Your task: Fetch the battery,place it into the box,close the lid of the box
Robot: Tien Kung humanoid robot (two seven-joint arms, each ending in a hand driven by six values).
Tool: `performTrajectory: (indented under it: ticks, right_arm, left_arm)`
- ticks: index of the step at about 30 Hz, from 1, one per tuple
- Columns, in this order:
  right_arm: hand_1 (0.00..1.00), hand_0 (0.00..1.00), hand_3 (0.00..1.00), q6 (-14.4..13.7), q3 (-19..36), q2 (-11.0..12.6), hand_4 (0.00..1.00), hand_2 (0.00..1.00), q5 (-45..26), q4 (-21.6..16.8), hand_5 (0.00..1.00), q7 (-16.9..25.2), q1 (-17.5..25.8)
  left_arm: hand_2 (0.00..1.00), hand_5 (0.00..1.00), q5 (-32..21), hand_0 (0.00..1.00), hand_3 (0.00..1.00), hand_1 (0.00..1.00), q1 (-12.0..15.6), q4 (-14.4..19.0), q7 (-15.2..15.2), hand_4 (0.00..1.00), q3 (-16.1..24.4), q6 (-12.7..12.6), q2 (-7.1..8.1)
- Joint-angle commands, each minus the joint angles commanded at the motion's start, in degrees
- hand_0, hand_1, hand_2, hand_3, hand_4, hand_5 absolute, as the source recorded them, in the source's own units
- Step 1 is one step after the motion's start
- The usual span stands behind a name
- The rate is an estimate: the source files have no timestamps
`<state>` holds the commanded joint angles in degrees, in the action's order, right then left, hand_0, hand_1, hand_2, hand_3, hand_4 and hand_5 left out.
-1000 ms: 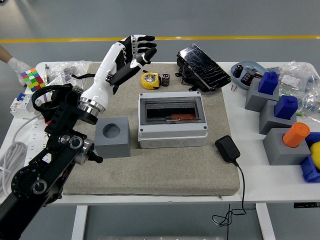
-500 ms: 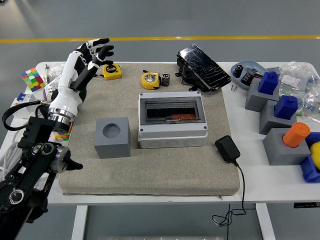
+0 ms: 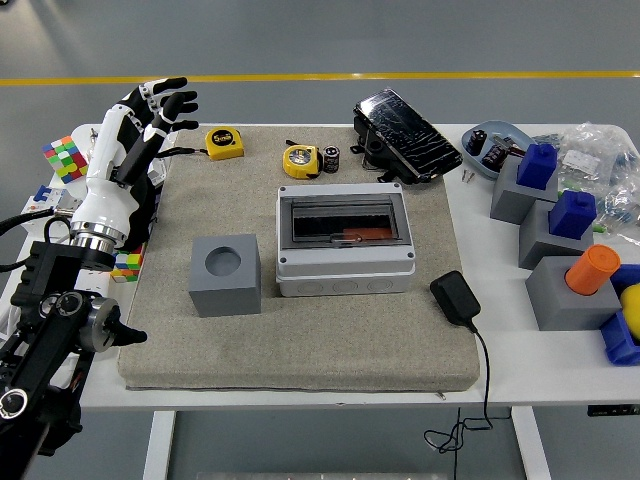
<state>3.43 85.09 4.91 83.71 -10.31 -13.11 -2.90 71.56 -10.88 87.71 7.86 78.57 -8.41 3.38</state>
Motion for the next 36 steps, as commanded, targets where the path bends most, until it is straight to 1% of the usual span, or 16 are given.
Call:
performTrajectory:
  ticks: [5, 12, 15, 18, 22, 25, 30, 36]
  right_arm:
    - [0.647, 0.639, 0.575, -0.1, 1.1, -0.3, 0.972, 0.657, 0.6, 0.0, 0.581, -0.1, 0.7]
    - [0.648, 0.637, 0.575, -0.3, 2.7, -1.0, 0.972, 0.657, 1.0, 0.0, 0.58, 0.1, 2.1]
    - [0.648, 0.637, 0.575, -0.3, 3.0, -1.7, 0.972, 0.657, 0.9, 0.0, 0.58, 0.3, 2.8]
    - [0.648, 0.639, 0.575, -0.4, 3.2, -2.5, 0.971, 0.657, 0.4, 0.0, 0.581, 0.5, 3.5]
    - [0.648, 0.639, 0.575, -0.4, 3.1, -3.1, 0.971, 0.657, 0.0, 0.0, 0.581, 0.5, 3.5]
    - [0.648, 0.639, 0.575, -0.4, 2.9, -3.2, 0.971, 0.657, -0.3, 0.0, 0.58, 0.4, 2.9]
    - [0.648, 0.64, 0.575, -0.4, 2.9, -3.0, 0.971, 0.657, 0.6, 0.0, 0.58, -0.3, 1.2]
    - [0.648, 0.638, 0.575, -0.4, 2.7, -3.0, 0.972, 0.657, 0.7, 0.0, 0.58, -0.4, 0.1]
  left_arm:
    - [0.659, 0.633, -0.3, 0.511, 0.672, 0.659, 1.0, 0.4, -0.5, 0.998, 0.6, 0.7, 0.17]
    - [0.655, 0.63, -0.3, 0.512, 0.669, 0.653, 2.7, 0.7, -0.9, 0.998, 0.5, 1.6, 0.88]
    - [0.655, 0.63, -0.1, 0.512, 0.669, 0.653, 3.8, 0.5, -1.0, 0.998, 0.0, 1.9, 1.49]
    - [0.653, 0.631, 0.0, 0.51, 0.667, 0.651, 4.8, 0.3, -1.2, 0.998, -0.7, 2.2, 2.45]
    - [0.653, 0.631, 0.4, 0.51, 0.667, 0.651, 6.0, 0.2, -1.6, 0.998, -1.1, 2.4, 3.34]
    - [0.652, 0.63, 0.7, 0.504, 0.666, 0.647, 6.0, 0.3, -1.8, 0.998, -1.0, 2.8, 3.44]
    - [0.651, 0.63, 0.7, 0.503, 0.665, 0.643, 5.3, 0.5, -2.2, 0.998, -0.5, 3.1, 3.25]
    - [0.647, 0.626, 0.2, 0.501, 0.665, 0.634, 5.3, 1.2, -2.1, 0.998, -0.6, 3.3, 3.62]
